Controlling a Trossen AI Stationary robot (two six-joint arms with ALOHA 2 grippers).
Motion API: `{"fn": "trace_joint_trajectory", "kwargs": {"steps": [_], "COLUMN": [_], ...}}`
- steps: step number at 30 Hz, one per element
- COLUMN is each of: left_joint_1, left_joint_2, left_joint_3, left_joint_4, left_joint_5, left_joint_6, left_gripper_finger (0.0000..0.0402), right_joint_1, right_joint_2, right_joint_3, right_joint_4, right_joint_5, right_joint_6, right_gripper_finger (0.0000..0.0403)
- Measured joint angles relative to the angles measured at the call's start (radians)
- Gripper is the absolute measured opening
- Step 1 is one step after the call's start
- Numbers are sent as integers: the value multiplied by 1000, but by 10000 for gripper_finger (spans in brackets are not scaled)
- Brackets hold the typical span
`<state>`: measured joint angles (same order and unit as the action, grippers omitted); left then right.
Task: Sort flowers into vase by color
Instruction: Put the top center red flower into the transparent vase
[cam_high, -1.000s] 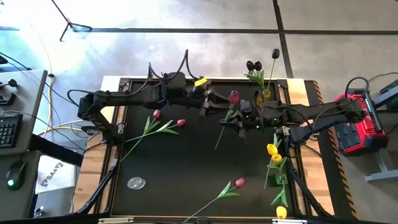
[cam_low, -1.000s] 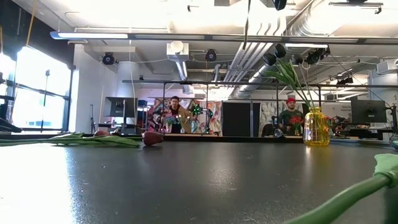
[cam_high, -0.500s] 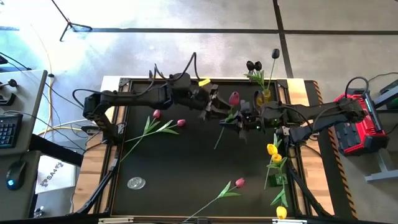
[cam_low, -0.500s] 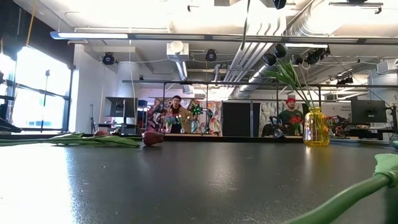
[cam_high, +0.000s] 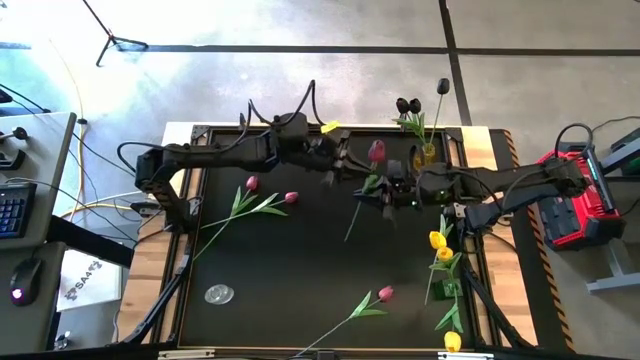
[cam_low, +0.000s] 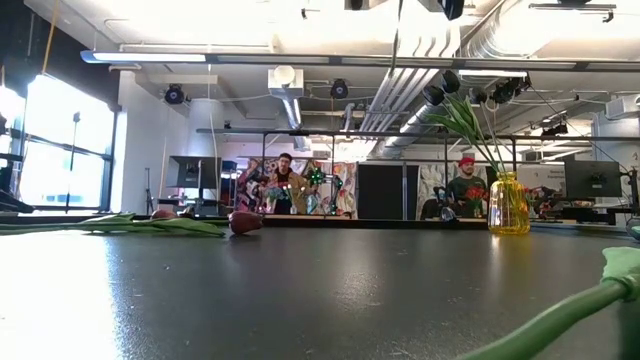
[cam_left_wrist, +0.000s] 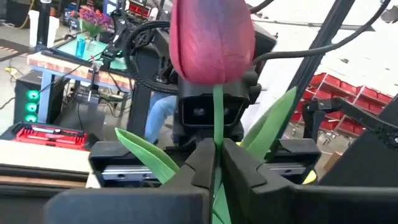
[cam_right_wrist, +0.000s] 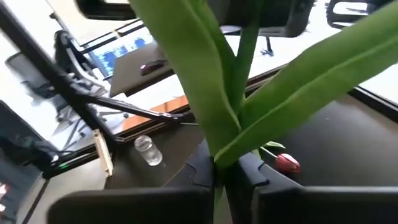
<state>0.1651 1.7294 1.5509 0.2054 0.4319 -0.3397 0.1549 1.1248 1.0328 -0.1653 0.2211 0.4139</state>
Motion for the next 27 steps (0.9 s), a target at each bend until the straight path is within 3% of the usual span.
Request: {"fn": "trace_joint_trajectory", "kwargs": {"steps": [3,9,15,19,25,27], "left_joint_1": [13,34,39,38,25,11], "left_joint_2": [-8,-88,-188,-281,-470,-535], "left_joint_3": [0,0,-21,-164,-482,-581], "left_joint_4": [-29,-188,-303,-264,-58,-10], "left_joint_5": [-25,-201,-313,-369,-414,-473], "left_joint_6": [-7,80,156,127,53,49], "left_gripper_finger": [7,1,1,0,0,0], "right_joint_1": [8,12,13,13,21,20], "right_joint_2": [0,-20,-56,-67,-66,-66], "right_joint_3": [0,0,0,0,0,0], "right_joint_4": [-24,-86,-72,-12,31,29], "right_joint_5": [56,151,198,196,161,158], "right_joint_6": [19,110,100,37,-40,-50], "right_gripper_finger": [42,98,118,118,119,119]}}
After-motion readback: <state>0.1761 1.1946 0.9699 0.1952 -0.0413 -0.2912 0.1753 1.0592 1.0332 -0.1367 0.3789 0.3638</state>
